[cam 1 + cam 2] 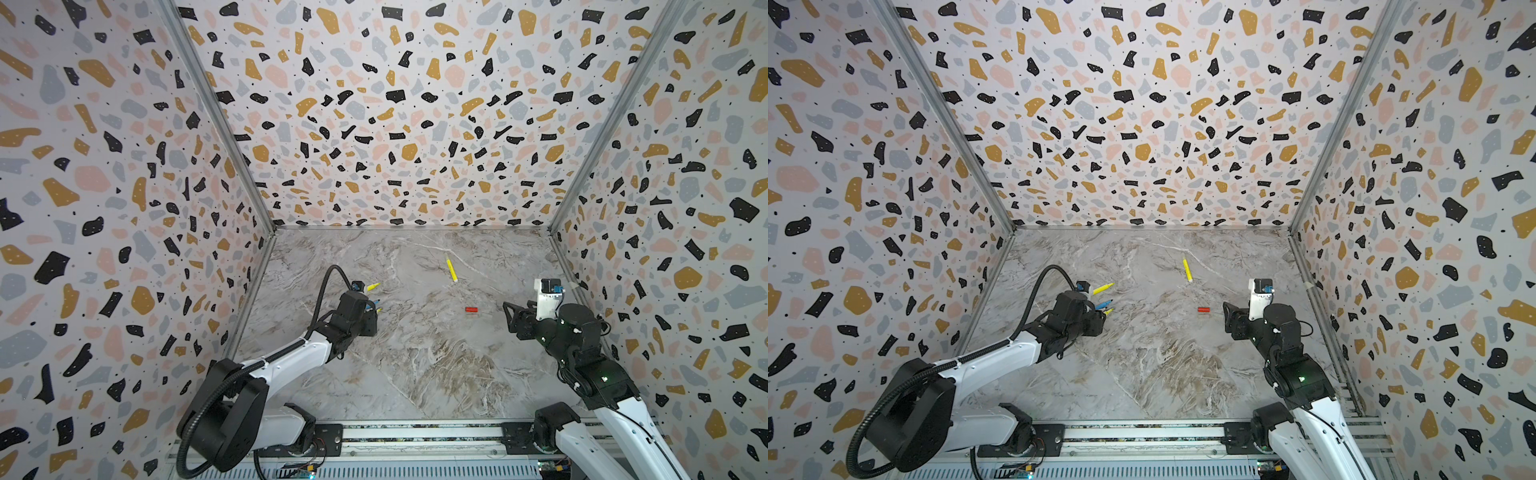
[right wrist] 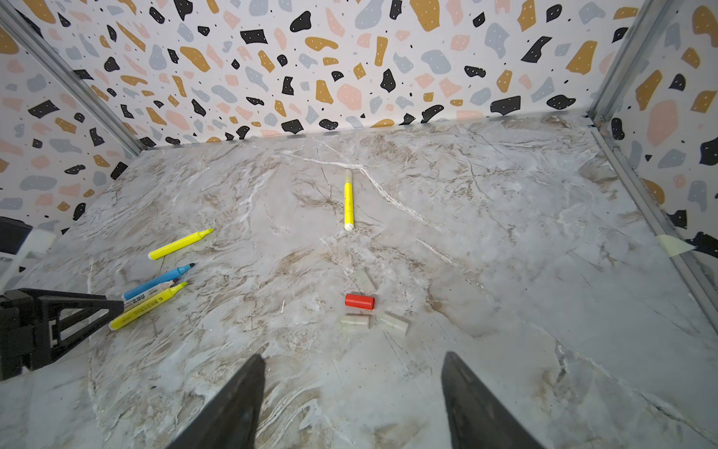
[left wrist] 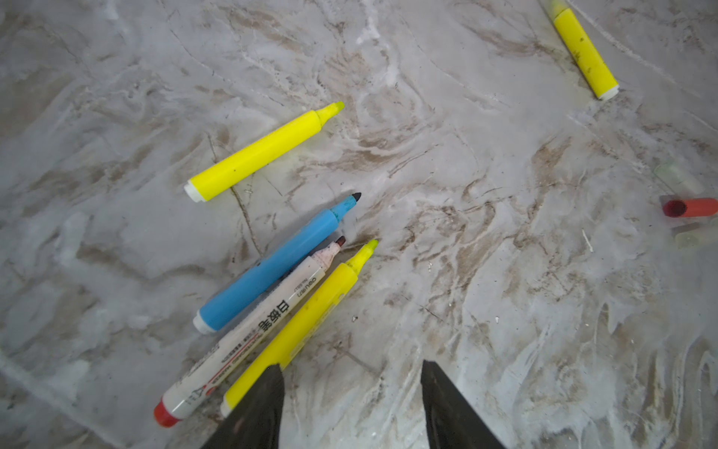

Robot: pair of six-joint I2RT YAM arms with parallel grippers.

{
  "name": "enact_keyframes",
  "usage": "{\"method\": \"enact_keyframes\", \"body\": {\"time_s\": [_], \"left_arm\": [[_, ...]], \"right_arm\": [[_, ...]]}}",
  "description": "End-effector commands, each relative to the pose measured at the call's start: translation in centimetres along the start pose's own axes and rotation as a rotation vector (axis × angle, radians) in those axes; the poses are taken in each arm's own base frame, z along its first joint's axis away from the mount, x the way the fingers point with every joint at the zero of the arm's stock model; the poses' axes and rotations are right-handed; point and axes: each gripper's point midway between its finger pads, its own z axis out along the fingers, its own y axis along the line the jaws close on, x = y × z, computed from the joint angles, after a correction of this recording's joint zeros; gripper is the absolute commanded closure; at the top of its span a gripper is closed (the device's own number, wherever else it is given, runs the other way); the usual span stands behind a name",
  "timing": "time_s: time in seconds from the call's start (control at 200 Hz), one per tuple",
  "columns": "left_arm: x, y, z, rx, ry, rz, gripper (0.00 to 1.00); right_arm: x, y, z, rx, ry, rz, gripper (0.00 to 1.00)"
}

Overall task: Insert the pens into the pen caps
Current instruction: 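Move the left gripper over the pens while the right arm draws back, then lower the left gripper and grasp the nearest yellow highlighter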

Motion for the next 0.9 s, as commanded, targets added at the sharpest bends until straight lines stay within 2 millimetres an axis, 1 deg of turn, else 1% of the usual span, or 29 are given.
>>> {"method": "enact_keyframes", "body": {"time_s": [0.0, 0.19, 0.375, 0.566, 0.726, 0.896], "left_arm": [[-1.8, -0.5, 0.4, 0.024, -0.041, 0.008, 0.43], [-1.6, -0.3, 1.5, 0.008, -0.020, 0.019, 0.44], [-1.7, 0.1, 2.2, -0.005, -0.010, 0.033, 0.45], [-1.3, 0.2, 3.1, -0.005, 0.016, 0.038, 0.45], [-0.9, 0.3, 3.6, -0.005, 0.031, 0.040, 0.46], [-0.8, 0.3, 3.7, -0.004, 0.040, 0.042, 0.46]], "right_arm": [[0.3, 0.1, 0.2, -0.006, 0.018, 0.005, 0.27], [1.0, 0.3, 0.7, -0.021, 0.034, 0.020, 0.27], [0.9, 0.4, 0.6, -0.022, 0.026, 0.020, 0.27], [0.9, 0.3, 0.6, -0.021, 0.025, 0.022, 0.27], [0.8, 0.4, 0.5, -0.022, 0.023, 0.023, 0.27], [0.8, 0.3, 0.5, -0.018, 0.022, 0.023, 0.27]]}}
